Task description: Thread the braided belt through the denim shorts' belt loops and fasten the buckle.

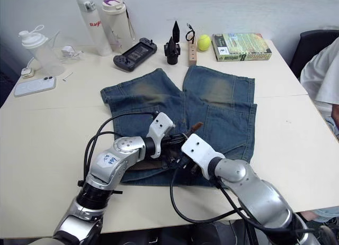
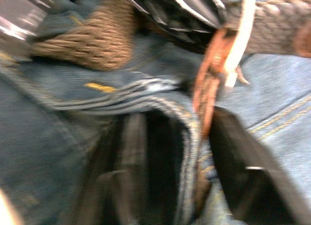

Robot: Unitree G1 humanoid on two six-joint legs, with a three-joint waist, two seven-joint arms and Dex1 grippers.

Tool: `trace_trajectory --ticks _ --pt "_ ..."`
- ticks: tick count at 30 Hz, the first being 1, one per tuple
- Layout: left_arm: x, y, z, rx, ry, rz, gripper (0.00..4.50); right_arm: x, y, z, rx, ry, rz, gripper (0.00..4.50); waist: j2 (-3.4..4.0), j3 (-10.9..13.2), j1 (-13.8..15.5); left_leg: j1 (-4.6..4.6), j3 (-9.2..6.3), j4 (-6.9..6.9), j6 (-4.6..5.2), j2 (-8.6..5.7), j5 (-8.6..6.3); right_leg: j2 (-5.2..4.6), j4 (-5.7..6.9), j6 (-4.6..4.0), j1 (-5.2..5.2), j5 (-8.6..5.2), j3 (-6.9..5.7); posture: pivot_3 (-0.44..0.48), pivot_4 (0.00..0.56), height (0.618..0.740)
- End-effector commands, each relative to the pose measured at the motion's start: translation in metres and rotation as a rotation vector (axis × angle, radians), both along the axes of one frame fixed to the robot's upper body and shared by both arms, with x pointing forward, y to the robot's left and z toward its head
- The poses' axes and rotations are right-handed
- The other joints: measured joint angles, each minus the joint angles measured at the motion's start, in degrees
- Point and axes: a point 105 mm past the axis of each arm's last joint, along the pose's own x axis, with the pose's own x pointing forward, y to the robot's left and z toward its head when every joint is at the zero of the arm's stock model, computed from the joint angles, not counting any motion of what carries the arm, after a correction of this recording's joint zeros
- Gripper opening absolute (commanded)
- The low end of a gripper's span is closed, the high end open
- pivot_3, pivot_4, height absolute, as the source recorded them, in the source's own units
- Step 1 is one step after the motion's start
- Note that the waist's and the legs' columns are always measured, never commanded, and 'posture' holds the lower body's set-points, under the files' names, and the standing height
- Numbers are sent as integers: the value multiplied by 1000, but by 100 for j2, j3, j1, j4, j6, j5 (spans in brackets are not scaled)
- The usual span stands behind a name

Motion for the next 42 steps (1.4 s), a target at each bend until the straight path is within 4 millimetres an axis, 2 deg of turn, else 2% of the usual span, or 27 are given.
trace_trajectory --ticks 1,6,9,12,15,19,24,33,36,37,42 --pt "-7 -11 3 -25 -13 -52 0 -11 -3 31 92 -42 53 4254 0 0 1 0 -1 0 0 0 0 0 1 0 0 0 0 0 150 740" --pt "-7 -13 3 -27 -16 -58 0 -17 -27 63 148 -13 87 4254 0 0 22 -11 -8 7 10 -3 -1 -3 0 3 1 3 -6 0 150 740" --pt "-7 -14 3 -27 -19 -60 0 -12 -37 84 152 -47 95 4254 0 0 21 -14 -10 8 13 -3 -3 -4 -3 3 0 3 -7 0 150 740" --pt "-7 -15 3 -19 -34 -71 0 9 -46 104 -54 -269 114 4254 4 2 31 -18 -10 11 16 -5 -4 -6 -4 3 -2 3 -9 0 150 740" --pt "-7 -15 3 4 -61 -87 0 26 -46 93 -347 -433 251 4254 3 2 27 -16 -5 10 18 -15 -5 -5 -13 6 -3 4 -6 0 150 740" --pt "-7 -15 2 11 -74 -93 0 37 -42 77 -502 -517 407 4254 0 0 12 -13 5 12 14 -12 -1 0 -12 14 -2 8 -1 0 150 740" --pt "-5 -14 3 22 -91 -92 0 45 -41 70 -586 -563 497 4254 0 0 48 -16 1 21 14 -8 3 0 -8 16 0 9 -7 0 150 740" --pt "-7 -13 2 30 -102 -95 0 53 -41 63 -617 -575 527 4254 0 0 118 -15 -1 27 15 -7 4 0 -8 16 2 9 -8 0 150 740" --pt "-8 -13 2 38 -109 -96 0 53 -40 59 -616 -563 531 3558 0 0 126 -15 -1 28 15 -6 4 0 -7 16 3 9 -8 0 150 740" --pt "-8 -13 2 37 -108 -96 0 53 -40 58 -615 -561 531 3201 0 0 130 -15 -1 29 15 -7 4 0 -6 16 3 10 -9 0 150 740" --pt "-8 -13 2 40 -112 -97 0 54 -39 54 -604 -549 525 904 0 0 129 -15 -2 30 15 -7 4 1 -4 16 3 9 -9 0 150 740"
